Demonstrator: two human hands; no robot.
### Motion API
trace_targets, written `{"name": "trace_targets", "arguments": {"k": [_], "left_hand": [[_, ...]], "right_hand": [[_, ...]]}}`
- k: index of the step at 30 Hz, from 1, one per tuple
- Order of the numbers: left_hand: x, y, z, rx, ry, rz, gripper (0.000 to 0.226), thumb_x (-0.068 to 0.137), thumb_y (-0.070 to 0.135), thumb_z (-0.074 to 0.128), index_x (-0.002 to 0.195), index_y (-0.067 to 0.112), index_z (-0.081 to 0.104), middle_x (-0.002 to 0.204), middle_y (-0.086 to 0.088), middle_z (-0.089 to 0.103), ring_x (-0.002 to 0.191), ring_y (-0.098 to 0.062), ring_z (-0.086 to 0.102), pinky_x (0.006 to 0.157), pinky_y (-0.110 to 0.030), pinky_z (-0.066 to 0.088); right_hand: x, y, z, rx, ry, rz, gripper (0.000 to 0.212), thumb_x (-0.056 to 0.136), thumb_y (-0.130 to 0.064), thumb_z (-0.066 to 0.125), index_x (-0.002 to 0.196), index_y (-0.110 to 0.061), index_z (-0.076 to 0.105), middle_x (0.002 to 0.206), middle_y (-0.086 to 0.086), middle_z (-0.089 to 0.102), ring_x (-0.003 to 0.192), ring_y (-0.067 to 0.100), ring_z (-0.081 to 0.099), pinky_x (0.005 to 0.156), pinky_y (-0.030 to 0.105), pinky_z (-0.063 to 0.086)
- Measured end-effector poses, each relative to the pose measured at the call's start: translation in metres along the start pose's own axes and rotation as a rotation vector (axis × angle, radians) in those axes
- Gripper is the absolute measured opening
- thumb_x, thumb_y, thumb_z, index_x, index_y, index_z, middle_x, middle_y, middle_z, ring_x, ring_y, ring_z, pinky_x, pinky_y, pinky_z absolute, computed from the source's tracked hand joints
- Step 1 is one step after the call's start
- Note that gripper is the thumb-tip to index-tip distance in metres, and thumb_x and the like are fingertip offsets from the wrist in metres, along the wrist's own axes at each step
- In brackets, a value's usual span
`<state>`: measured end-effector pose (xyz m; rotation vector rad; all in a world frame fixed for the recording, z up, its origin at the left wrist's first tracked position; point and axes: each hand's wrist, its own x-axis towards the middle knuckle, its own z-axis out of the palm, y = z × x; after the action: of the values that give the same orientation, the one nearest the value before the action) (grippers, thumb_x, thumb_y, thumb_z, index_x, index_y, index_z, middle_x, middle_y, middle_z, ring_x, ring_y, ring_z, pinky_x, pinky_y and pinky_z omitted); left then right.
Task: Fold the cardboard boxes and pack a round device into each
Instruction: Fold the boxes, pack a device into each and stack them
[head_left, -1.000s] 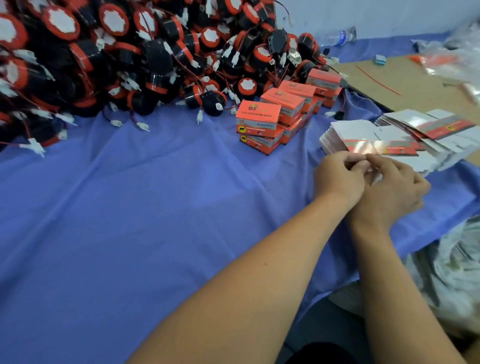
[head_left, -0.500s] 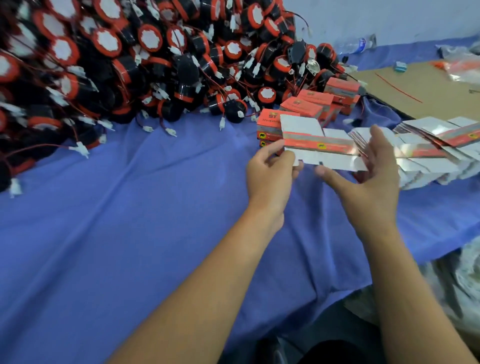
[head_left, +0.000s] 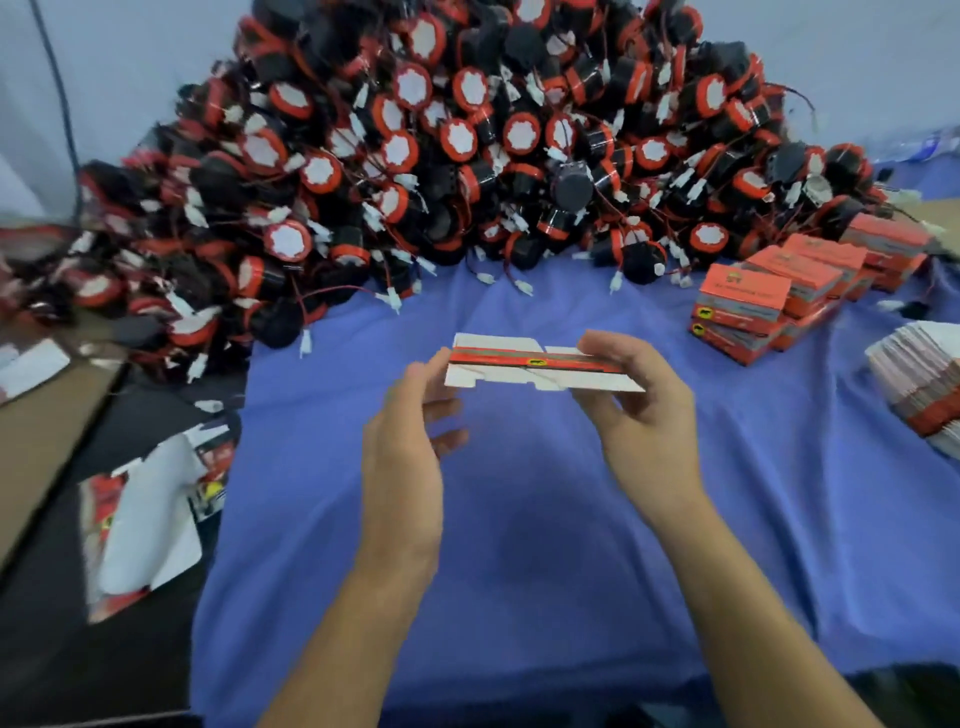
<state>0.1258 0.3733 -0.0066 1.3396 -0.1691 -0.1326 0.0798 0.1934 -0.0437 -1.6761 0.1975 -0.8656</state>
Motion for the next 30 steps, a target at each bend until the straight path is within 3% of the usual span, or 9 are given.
{"name": "trace_targets", "arguments": {"k": [3, 7, 12, 17, 20, 22, 25, 28, 30], "left_hand": [[-0.001, -0.004, -0.028, 0.219, -0.003, 0.213, 0.051, 0.098, 0.060, 0.033, 0.126, 0.039, 0.069, 0.138, 0.023, 0.061, 0.132, 0.005, 0.052, 0.110, -0.027, 0.042], [-0.003, -0.014, -0.046, 0.250, 0.006, 0.340, 0.029, 0.102, 0.047, 0.046, 0.128, 0.037, 0.057, 0.124, 0.024, 0.067, 0.119, 0.002, 0.062, 0.094, -0.014, 0.048], [-0.006, -0.037, -0.055, 0.309, 0.053, 0.352, 0.041, 0.101, 0.040, 0.056, 0.141, 0.040, 0.045, 0.128, 0.036, 0.062, 0.121, 0.009, 0.058, 0.091, -0.005, 0.044], [-0.014, -0.059, -0.064, 0.430, 0.033, 0.356, 0.058, 0.102, 0.035, 0.055, 0.156, 0.022, 0.037, 0.143, 0.026, 0.054, 0.133, 0.007, 0.050, 0.102, -0.008, 0.041], [-0.013, -0.061, -0.064, 0.486, -0.079, 0.321, 0.056, 0.104, 0.043, 0.047, 0.156, 0.024, 0.039, 0.150, 0.015, 0.053, 0.140, -0.003, 0.048, 0.112, -0.028, 0.044], [-0.012, -0.059, -0.063, 0.460, -0.074, 0.328, 0.048, 0.104, 0.042, 0.047, 0.150, 0.029, 0.045, 0.146, 0.015, 0.056, 0.138, -0.004, 0.050, 0.112, -0.030, 0.045], [-0.013, -0.056, -0.064, 0.373, 0.007, 0.431, 0.033, 0.104, 0.038, 0.051, 0.136, 0.037, 0.049, 0.141, 0.018, 0.058, 0.135, -0.007, 0.054, 0.104, -0.016, 0.044], [-0.014, -0.057, -0.065, 0.277, 0.015, 0.464, 0.024, 0.105, 0.040, 0.054, 0.127, 0.030, 0.050, 0.148, 0.007, 0.055, 0.135, -0.014, 0.055, 0.100, -0.014, 0.046], [-0.015, -0.056, -0.066, 0.242, 0.001, 0.470, 0.020, 0.105, 0.044, 0.053, 0.121, 0.032, 0.049, 0.148, 0.005, 0.054, 0.133, -0.016, 0.057, 0.095, -0.014, 0.049]], "right_hand": [[-0.005, -0.008, 0.029, 0.033, -0.050, -0.055, 0.027, 0.101, -0.006, 0.063, 0.127, -0.012, 0.060, 0.121, 0.004, 0.070, 0.113, 0.023, 0.067, 0.102, 0.043, 0.052], [-0.015, -0.017, 0.062, 0.120, -0.107, -0.048, 0.046, 0.103, -0.013, 0.055, 0.143, -0.026, 0.036, 0.126, 0.006, 0.065, 0.114, 0.027, 0.065, 0.100, 0.041, 0.052], [-0.033, -0.007, 0.085, 0.081, -0.159, 0.029, 0.042, 0.096, -0.030, 0.062, 0.133, -0.029, 0.044, 0.123, -0.021, 0.063, 0.116, 0.010, 0.062, 0.097, 0.028, 0.050], [-0.053, 0.009, 0.089, 0.052, -0.242, 0.078, 0.060, 0.090, -0.042, 0.070, 0.141, -0.033, 0.039, 0.127, -0.024, 0.062, 0.120, 0.003, 0.061, 0.093, 0.016, 0.049], [-0.057, 0.010, 0.093, 0.031, -0.304, 0.065, 0.063, 0.093, -0.030, 0.070, 0.141, -0.054, 0.037, 0.130, -0.022, 0.064, 0.119, 0.001, 0.063, 0.089, 0.011, 0.050], [-0.057, 0.011, 0.095, 0.020, -0.281, 0.034, 0.069, 0.096, -0.024, 0.067, 0.146, -0.058, 0.033, 0.138, -0.018, 0.061, 0.127, 0.004, 0.060, 0.094, 0.012, 0.048], [-0.058, 0.015, 0.094, -0.028, -0.238, 0.002, 0.072, 0.098, -0.038, 0.062, 0.159, -0.042, 0.025, 0.145, -0.022, 0.047, 0.139, 0.005, 0.047, 0.103, 0.012, 0.041], [-0.061, 0.016, 0.091, -0.041, -0.217, -0.003, 0.072, 0.099, -0.054, 0.057, 0.158, -0.023, 0.031, 0.132, -0.014, 0.048, 0.128, 0.008, 0.052, 0.097, 0.013, 0.043], [-0.062, 0.012, 0.090, -0.020, -0.215, -0.032, 0.073, 0.099, -0.060, 0.053, 0.159, -0.023, 0.031, 0.135, -0.013, 0.051, 0.128, 0.015, 0.054, 0.097, 0.015, 0.044]]}}
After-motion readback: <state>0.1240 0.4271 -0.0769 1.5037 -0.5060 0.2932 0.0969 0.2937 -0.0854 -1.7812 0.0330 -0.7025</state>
